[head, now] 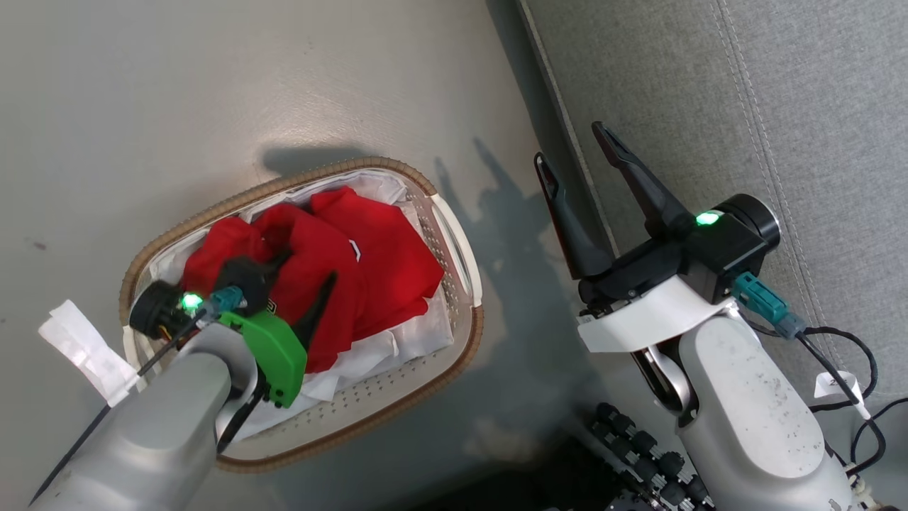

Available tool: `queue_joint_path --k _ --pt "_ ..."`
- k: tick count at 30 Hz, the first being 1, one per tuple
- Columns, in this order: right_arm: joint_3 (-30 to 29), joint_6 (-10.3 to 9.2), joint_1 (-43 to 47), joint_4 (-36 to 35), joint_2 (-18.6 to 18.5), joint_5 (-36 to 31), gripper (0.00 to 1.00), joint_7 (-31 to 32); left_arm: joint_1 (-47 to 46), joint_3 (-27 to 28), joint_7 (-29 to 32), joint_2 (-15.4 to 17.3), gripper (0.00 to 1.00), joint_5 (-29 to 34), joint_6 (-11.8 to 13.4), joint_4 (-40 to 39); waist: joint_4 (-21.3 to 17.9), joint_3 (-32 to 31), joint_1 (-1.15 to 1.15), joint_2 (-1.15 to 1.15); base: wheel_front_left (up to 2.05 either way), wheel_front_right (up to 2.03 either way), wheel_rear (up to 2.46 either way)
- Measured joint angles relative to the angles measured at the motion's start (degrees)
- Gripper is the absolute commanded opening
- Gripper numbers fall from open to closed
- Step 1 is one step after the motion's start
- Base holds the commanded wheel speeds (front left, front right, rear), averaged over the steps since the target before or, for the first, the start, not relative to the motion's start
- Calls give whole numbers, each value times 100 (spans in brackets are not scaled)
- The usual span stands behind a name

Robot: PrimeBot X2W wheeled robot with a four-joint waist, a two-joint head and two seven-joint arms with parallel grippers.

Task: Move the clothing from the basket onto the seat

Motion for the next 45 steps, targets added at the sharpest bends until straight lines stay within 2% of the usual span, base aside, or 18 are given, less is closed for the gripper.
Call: queue_joint_path --k 7,14,15,16,17,26,33,38,45 --pt "15 0 3 105 -1 -71 100 0 -126 -862 81 -2 100 -957 0 460 51 -58 0 0 0 0 0" --pt "74 0 3 133 1 -107 100 0 -148 -1147 297 -76 100 -1443 0 547 139 -116 0 0 0 0 0" --pt "80 0 3 134 1 -107 100 0 -148 -1160 304 -81 81 -1510 0 510 144 -126 0 0 0 0 0" --pt "87 0 3 141 1 -107 100 0 -148 -1177 334 -81 24 -1535 0 469 149 -138 0 0 0 0 0" --pt "91 0 3 149 0 -105 100 0 -147 -1194 326 -76 0 -1534 0 380 153 -152 0 0 0 0 0" --pt "13 0 15 300 2 -66 100 0 103 -1221 196 -135 0 -1472 0 180 178 -450 0 0 0 0 0" --pt "-146 0 162 541 3 -74 100 0 348 -1192 19 -290 0 -1775 0 91 256 -968 0 0 0 0 0" --pt "-241 0 332 713 4 -101 100 0 619 -489 10 -391 0 -1634 0 -278 373 -1445 0 0 0 0 0" --pt "-361 0 680 949 5 -196 100 0 1318 398 11 -590 0 -1016 0 -713 577 -2156 0 0 0 0 0"
